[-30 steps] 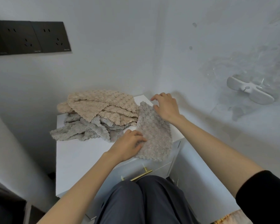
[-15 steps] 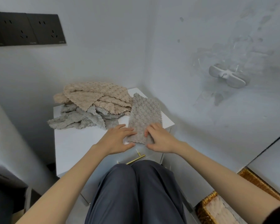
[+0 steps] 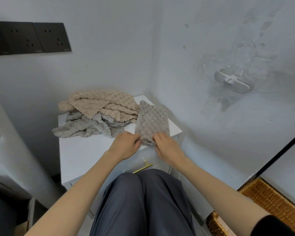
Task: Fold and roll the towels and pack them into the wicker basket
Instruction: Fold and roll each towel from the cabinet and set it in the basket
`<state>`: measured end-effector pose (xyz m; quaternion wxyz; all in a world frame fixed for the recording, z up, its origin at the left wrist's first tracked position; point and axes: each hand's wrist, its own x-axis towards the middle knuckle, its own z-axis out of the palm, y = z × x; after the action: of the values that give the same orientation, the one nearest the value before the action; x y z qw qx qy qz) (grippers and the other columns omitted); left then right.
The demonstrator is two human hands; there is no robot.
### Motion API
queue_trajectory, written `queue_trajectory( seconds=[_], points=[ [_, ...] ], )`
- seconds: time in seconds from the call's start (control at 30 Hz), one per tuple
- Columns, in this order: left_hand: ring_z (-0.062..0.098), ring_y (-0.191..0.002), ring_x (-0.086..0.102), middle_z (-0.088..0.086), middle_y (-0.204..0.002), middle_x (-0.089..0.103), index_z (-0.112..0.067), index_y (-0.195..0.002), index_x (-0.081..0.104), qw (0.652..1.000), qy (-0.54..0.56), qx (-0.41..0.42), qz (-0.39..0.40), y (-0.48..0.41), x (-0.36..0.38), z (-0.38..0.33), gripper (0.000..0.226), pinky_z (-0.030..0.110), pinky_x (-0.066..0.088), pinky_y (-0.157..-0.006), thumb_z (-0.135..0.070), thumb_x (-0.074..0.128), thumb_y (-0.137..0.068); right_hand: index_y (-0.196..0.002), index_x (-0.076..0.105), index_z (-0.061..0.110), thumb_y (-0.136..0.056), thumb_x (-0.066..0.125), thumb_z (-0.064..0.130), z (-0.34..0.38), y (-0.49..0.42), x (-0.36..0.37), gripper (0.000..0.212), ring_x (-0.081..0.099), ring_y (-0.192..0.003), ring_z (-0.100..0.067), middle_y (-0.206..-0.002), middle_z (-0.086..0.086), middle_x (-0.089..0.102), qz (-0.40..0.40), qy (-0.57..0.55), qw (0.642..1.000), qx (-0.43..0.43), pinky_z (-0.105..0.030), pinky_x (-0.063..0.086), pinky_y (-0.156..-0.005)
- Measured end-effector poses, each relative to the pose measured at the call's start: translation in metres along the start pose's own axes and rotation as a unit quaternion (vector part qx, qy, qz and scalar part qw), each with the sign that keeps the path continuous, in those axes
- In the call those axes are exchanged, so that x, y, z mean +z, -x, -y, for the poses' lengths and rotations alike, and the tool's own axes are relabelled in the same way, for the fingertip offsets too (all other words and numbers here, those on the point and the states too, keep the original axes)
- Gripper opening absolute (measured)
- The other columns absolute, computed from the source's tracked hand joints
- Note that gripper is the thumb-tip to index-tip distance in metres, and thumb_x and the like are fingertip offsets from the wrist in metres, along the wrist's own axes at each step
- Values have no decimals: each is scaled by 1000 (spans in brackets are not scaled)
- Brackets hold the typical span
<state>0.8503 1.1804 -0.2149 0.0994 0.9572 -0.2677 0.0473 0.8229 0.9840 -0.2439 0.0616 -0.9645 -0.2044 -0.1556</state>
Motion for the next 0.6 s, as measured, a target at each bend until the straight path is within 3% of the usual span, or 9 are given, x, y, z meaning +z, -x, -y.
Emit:
queue_trajectory(
  seconds=[0.13,0.3,0.37,0.5,0.6],
  points=[
    [27,-77,57,7,-78,62,-10,-88,57,997,69,-26,-35,-3,1,1,32,34,40,-64,-35,41,-100,-124,54,9,-96,44,13,-16,3,-11,30,52,-106,-24,-116,-8,59,-14,-140,987,77,-34,43,-77],
    [19,-67,47,-3,-65,48,-17,-90,59,995,86,-2,-58,-6,8,-3,36,33,30,-61,-52,54,-90,-99,62,18,-95,49,18,-37,2,-15,14,47,-66,-8,-71,2,57,-34,-232,960,152,-28,33,-60],
    [16,-61,39,-4,-62,44,-19,-80,58,993,96,7,-65,-8,13,-2,35,32,28,-58,-53,60,-86,-91,61,21,-94,53,23,-45,2,-17,8,43,-54,-6,-59,6,49,-46,-273,943,185,-22,32,-54],
    [14,-49,38,-2,-52,45,-18,-54,44,967,220,-103,-73,-17,19,-2,49,30,26,-52,-48,58,-89,-69,55,13,-93,58,29,-56,3,-16,28,41,-57,-16,-61,-5,50,-52,-315,914,249,-28,29,-54],
    [12,-51,44,-5,-47,42,-22,-48,44,962,213,-153,-79,-25,22,-6,52,29,31,-57,-50,55,-91,-62,50,12,-92,59,33,-59,2,-13,38,42,-59,-20,-59,-7,49,-36,-307,907,285,-32,30,-58]
  ],
)
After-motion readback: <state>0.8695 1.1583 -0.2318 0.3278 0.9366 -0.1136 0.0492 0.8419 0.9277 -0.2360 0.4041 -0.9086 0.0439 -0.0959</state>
